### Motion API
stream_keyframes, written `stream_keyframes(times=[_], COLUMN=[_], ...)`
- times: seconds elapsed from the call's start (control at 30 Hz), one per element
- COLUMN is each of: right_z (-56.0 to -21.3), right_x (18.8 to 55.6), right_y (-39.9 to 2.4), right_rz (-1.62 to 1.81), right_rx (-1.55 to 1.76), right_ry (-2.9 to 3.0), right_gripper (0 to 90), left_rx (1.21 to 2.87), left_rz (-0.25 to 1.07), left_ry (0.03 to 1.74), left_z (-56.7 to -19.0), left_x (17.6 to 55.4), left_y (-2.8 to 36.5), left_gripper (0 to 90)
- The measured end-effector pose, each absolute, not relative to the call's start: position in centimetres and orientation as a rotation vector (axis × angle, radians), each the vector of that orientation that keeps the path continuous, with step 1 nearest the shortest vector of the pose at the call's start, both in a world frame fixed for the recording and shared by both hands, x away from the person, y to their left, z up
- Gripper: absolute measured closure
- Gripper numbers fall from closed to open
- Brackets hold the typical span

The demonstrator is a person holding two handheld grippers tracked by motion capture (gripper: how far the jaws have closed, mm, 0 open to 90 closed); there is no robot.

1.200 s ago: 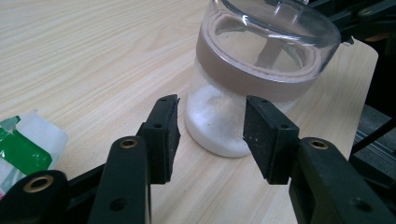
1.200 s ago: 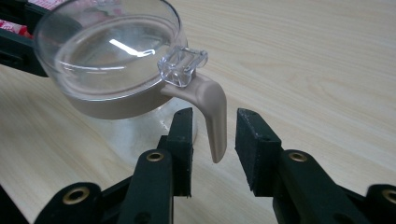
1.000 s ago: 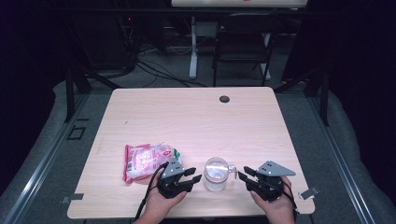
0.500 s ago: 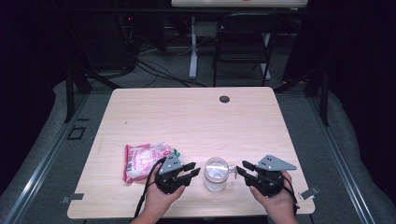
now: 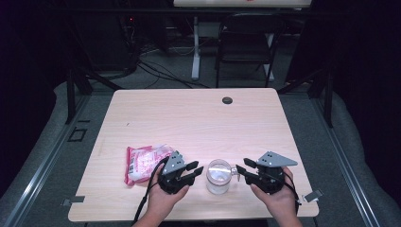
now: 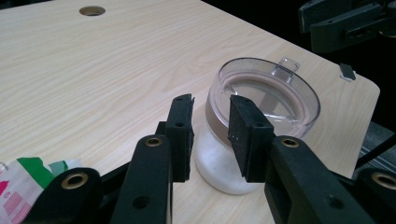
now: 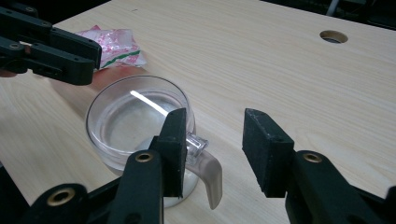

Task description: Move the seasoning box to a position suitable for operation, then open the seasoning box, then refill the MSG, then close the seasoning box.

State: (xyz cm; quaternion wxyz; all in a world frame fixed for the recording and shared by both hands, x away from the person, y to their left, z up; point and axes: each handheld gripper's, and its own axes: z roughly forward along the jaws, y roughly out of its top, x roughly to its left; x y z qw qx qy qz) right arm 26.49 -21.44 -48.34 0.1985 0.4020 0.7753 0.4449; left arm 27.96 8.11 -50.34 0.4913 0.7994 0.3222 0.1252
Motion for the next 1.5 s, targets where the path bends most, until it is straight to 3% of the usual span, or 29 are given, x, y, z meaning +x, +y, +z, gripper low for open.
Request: stream_keyframes(times=[0.13,0.43,0.57,0.7,1.5], right_z=[-48.3,-47.9,-47.9,-48.0,-49.3], right_x=[26.7,26.6,26.5,26.5,27.1], right_y=[-21.3,-20.8,-20.8,-20.6,-20.3], right_rz=[1.246,1.272,1.253,1.261,1.226], right_rx=[1.168,1.180,1.175,1.175,1.256], right_ry=[2.191,2.178,2.168,2.168,2.207], right_gripper=[62.1,64.9,78.9,85.1,86.1], left_rx=[1.954,1.998,2.018,2.041,2.108], left_rz=[0.309,0.281,0.277,0.271,0.240], left_ry=[0.789,0.796,0.793,0.777,0.774], left_z=[-50.3,-50.2,-50.3,-50.5,-52.0], left_x=[27.9,27.8,27.8,27.7,27.2], left_y=[7.8,7.1,6.8,6.5,6.1], left_gripper=[70.0,81.1,85.9,89.9,90.0])
